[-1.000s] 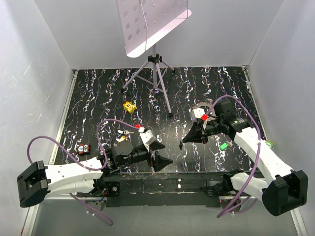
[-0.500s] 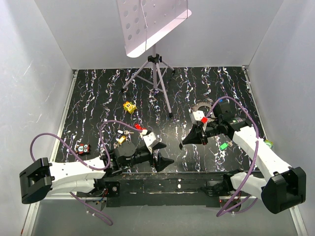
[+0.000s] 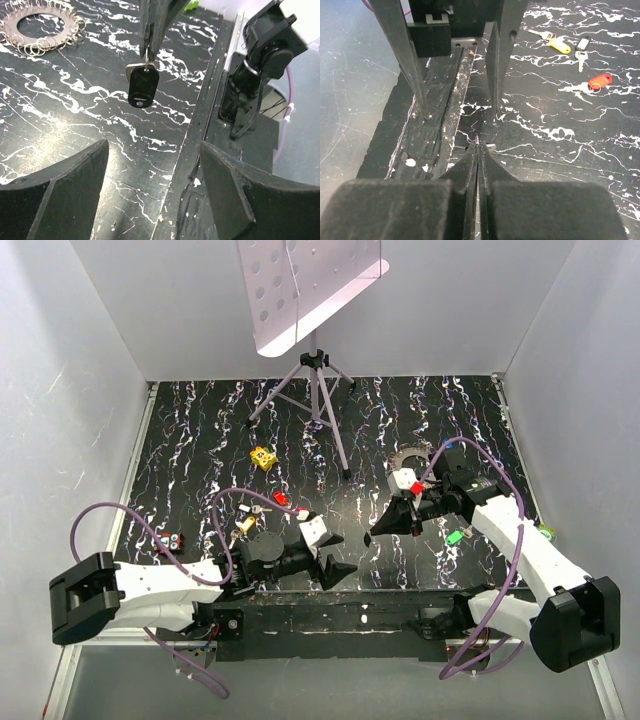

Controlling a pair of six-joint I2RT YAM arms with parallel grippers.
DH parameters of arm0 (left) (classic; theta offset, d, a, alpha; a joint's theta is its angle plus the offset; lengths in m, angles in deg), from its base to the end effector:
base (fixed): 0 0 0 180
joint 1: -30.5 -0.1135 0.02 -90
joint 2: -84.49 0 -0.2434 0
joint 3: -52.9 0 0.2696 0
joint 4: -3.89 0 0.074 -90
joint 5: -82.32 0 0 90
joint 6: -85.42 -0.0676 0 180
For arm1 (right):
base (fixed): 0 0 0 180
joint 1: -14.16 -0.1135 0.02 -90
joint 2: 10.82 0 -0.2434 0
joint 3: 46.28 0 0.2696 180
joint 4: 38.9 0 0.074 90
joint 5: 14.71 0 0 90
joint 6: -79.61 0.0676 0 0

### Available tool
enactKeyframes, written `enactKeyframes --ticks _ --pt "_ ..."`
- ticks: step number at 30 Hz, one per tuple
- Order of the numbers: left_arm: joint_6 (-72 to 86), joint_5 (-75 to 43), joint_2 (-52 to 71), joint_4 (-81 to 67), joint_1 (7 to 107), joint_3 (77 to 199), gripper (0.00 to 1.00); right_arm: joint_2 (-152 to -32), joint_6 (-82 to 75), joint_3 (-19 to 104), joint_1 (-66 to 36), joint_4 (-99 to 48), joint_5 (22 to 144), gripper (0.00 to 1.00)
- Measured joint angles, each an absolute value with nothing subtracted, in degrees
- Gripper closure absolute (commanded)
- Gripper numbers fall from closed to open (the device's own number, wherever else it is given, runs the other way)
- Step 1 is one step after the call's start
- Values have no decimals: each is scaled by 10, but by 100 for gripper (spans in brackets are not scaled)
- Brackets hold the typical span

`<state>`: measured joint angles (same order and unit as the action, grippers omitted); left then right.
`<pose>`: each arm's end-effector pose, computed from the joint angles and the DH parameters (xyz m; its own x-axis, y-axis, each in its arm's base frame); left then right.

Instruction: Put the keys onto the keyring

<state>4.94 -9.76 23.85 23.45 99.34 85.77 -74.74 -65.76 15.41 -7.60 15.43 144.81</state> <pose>0.0985 -0.2614 0.1798 -0.2071 0.0772 -0.9753 0.9234 0.3448 -0.1688 0.1959 0.1464 0.2401 0.0608 -0.2857 -0.9564 -0.9839 -0.1786 -0.0092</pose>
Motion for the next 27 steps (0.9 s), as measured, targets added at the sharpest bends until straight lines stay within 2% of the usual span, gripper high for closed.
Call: enactKeyframes --ticks 12,17,27 --pt "16 -57 184 260 1000 887 52 -749 -718 138 -76 178 1461 99" --pt "6 -54 183 278 1000 888 57 -750 -749 136 -76 191 1463 99" --pt "-10 -100 163 302 1000 888 54 -750 -848 131 -76 232 1468 99"
